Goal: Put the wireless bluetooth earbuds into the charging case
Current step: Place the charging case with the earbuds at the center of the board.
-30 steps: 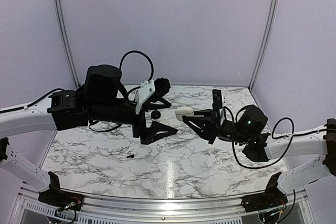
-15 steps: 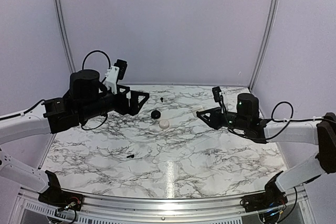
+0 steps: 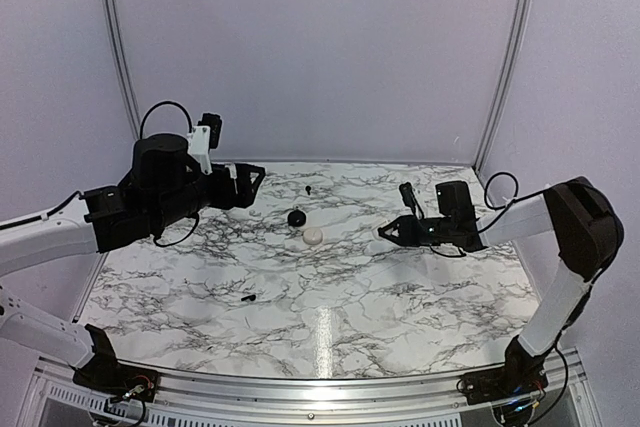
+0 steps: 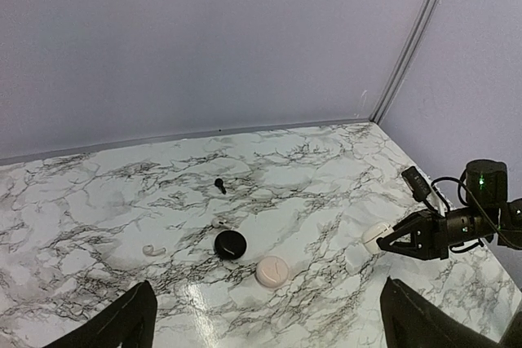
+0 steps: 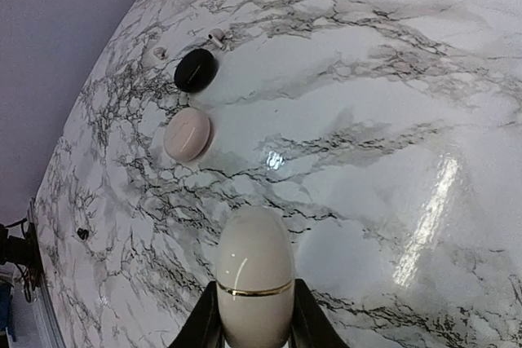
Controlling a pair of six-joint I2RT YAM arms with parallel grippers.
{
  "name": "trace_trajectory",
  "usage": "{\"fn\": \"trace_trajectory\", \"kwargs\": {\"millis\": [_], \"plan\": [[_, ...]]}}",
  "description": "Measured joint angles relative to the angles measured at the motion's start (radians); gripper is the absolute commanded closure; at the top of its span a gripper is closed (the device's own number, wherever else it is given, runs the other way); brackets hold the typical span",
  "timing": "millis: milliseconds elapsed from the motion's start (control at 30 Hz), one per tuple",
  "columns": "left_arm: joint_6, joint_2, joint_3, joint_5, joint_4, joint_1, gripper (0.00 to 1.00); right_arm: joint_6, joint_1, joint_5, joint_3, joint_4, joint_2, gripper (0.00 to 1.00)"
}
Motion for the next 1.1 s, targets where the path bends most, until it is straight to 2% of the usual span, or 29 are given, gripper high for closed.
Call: {"fn": "trace_trajectory", "kwargs": {"millis": [500,933,1000,1100], "plan": [[-0.035,-0.002,-0.033,0.007,-0.007,0.039,0.01,-0.031,-0.044,0.023,0.057,-0.128,0.094,0.79],[-0.078,0.040,-0.043,0.112,-0.052,0.122,0.01,-0.064,-0.052,0.086,0.057,-0.177,0.092,0.42],[-0.082,0.055,-0.039,0.128,-0.068,0.131,0.01,-0.070,-0.053,0.098,0.057,-0.188,0.082,0.31],[-0.084,0.087,-0.024,0.155,-0.093,0.147,0.01,-0.082,-0.063,0.110,0.057,-0.204,0.064,0.25]]}}
